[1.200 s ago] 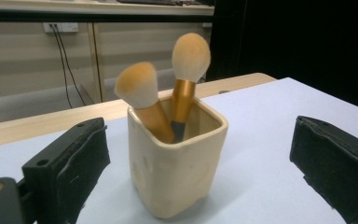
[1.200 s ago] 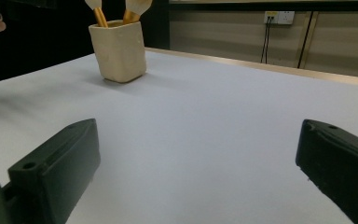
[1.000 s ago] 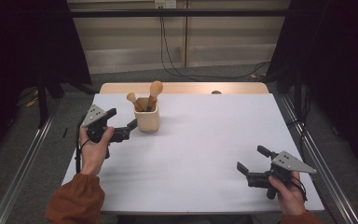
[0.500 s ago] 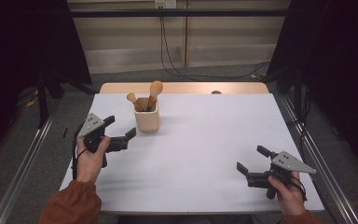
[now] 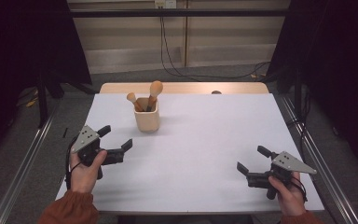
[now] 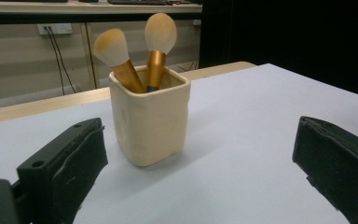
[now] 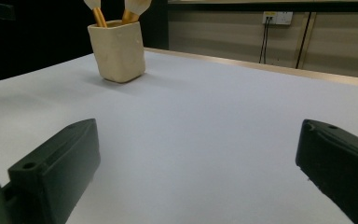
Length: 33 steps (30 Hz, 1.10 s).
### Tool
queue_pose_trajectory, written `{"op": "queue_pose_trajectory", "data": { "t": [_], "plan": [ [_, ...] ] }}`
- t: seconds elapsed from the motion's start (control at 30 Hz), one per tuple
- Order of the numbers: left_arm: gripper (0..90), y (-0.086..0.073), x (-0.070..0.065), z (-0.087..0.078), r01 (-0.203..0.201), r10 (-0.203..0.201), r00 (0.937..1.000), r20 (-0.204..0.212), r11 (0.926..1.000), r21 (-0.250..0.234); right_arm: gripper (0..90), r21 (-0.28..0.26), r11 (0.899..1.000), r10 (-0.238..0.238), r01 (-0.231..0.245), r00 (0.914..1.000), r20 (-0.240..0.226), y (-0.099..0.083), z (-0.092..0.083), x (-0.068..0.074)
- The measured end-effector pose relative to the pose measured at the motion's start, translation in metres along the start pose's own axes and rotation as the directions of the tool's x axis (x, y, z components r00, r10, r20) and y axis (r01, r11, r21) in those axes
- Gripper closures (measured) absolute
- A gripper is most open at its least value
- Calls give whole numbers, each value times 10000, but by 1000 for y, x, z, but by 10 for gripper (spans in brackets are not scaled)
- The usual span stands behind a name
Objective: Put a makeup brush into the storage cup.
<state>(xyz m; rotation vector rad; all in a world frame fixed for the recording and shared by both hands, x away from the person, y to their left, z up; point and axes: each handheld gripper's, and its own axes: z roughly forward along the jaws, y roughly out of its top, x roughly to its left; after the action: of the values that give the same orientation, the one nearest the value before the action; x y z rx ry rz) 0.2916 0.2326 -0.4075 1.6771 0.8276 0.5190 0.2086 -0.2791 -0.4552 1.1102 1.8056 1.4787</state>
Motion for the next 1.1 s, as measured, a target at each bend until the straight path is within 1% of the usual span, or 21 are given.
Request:
{"op": "queue_pose_trajectory", "data": {
  "t": [0.03,0.07,0.1,0.13,0.17,0.23,0.33,0.4,0.6,0.7,0.73,0.77,0.83,0.9,0.93,0.97,1.0,1.1],
  "plan": [
    [26,-1,-1,-1,-11,11,10000,-10,10000,-23,0,-10,10000,-18,18,10000,0,0,0,0],
    [26,-2,-2,-3,-74,74,9999,-82,10000,-31,0,-7,10000,-18,18,10000,-2,0,0,0],
    [26,-3,-2,-5,-181,180,9998,-53,9998,-67,0,-16,10000,-22,22,10000,1,0,0,0],
    [26,-5,-1,-7,-140,142,9999,76,9996,-252,0,-22,10000,-40,40,10000,-9,0,0,0],
    [26,-7,0,-10,27,-24,10000,92,9995,-318,0,-25,10000,-41,41,10000,4,0,0,0],
    [26,-8,0,-13,7,-10,10000,-88,9996,-296,0,-19,10000,-44,44,10000,-9,0,0,0],
    [26,-11,-2,-17,-120,118,9999,-113,9996,-247,0,-12,10000,-53,53,10000,-5,0,-1,0],
    [30,-14,-3,-20,-221,212,9994,-279,9993,-309,0,-15,10000,-55,55,10000,-7,0,-1,0],
    [40,-22,-3,-26,-191,184,9987,-466,9997,-142,0,2,10000,-21,21,10000,13,0,-1,-1],
    [37,-23,-4,-30,-192,191,9990,-413,9998,-27,0,16,10000,7,-7,10000,39,0,-1,-1],
    [37,-24,-5,-31,-137,138,9991,-394,9999,19,0,10,10000,31,-31,10000,37,0,-1,-1],
    [37,-26,-5,-32,-98,98,9994,-322,10000,15,0,8,10000,-26,26,10000,23,0,-2,-1],
    [37,-27,-6,-33,-68,70,9994,-329,10000,53,0,-3,10000,-59,59,10000,32,0,-2,0],
    [37,-28,-7,-35,-67,72,9990,-438,9999,110,0,-1,10000,-77,77,10000,40,0,-2,0],
    [37,-29,-7,-36,-17,20,9992,-393,10000,86,0,1,10000,-82,82,10000,50,0,-2,0],
    [37,-30,-8,-37,-84,89,9990,-434,9999,113,0,-3,10000,-77,77,10000,46,0,-2,0],
    [37,-31,-8,-39,-1,6,9989,-477,9999,111,0,-18,10000,-51,51,10000,42,0,-2,0],
    [37,-34,-10,-43,-8,15,9986,-535,9999,131,0,-25,10000,-40,40,10000,42,0,-3,1]
  ]
}}
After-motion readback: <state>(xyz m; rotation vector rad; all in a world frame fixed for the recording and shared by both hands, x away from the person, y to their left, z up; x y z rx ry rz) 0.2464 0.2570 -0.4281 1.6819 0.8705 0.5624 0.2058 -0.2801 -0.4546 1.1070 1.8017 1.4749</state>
